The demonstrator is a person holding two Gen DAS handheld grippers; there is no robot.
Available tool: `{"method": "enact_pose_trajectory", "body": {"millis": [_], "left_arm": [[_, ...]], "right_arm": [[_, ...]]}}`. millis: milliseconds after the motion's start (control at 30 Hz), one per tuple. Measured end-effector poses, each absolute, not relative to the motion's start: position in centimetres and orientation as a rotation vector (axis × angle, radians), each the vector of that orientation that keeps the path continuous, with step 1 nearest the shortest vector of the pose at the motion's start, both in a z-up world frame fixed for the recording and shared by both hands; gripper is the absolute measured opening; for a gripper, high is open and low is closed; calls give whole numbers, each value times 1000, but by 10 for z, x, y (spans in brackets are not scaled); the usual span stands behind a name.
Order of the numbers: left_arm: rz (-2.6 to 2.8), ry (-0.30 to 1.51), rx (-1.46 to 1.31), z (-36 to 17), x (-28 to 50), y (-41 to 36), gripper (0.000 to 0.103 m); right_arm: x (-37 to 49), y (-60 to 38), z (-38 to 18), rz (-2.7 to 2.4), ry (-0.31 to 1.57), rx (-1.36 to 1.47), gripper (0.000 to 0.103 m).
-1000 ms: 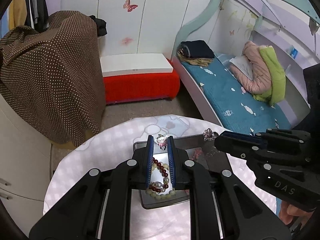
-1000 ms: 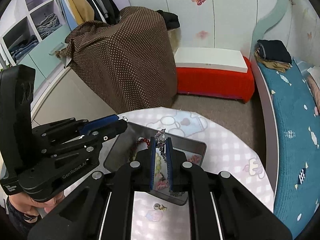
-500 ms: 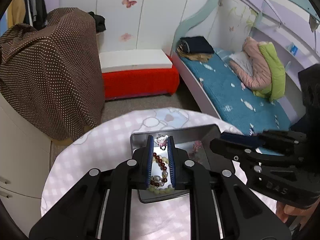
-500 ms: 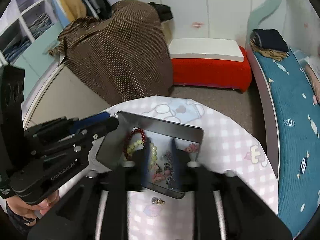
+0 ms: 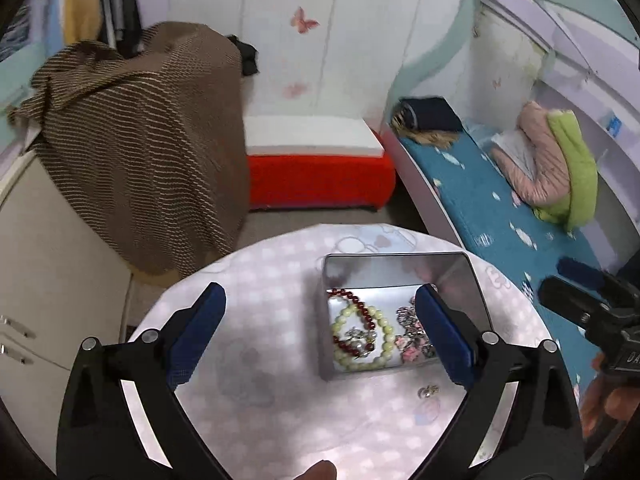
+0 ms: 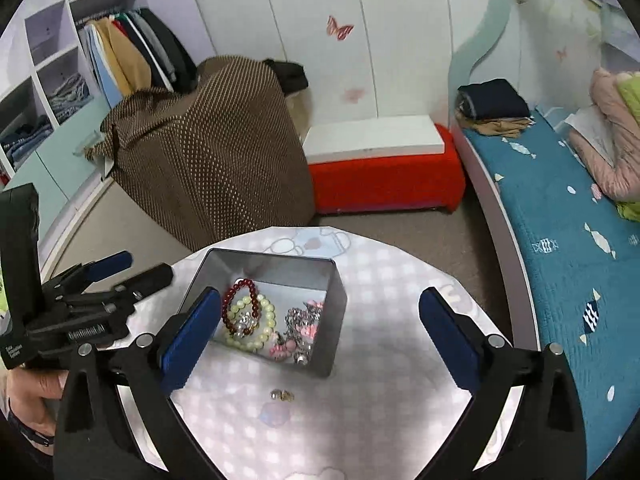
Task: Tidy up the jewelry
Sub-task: 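Pull both tools back from the box toward the last pearl charm, then grasp the pearl and gold charm with the right tool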
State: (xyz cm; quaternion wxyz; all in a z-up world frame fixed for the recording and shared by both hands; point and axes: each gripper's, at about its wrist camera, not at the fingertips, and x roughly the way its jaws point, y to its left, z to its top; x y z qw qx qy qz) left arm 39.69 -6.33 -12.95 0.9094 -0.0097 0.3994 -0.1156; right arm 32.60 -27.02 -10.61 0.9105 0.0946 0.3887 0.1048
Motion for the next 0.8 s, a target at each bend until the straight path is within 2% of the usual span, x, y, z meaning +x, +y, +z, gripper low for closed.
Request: {"method": "enact_pose_trajectory", "body": {"millis": [333, 533, 800], "left_arm": [[-157, 715, 0, -135, 313, -39, 96], [-141, 733, 10, -153, 277, -30, 96], [-147, 794, 3, -178, 276, -27, 96]], "right_arm": [[261, -255, -125, 155, 748, 116, 95], [247, -228, -150, 149, 773, 36, 95], [262, -207, -182, 152, 846, -13, 95]]}}
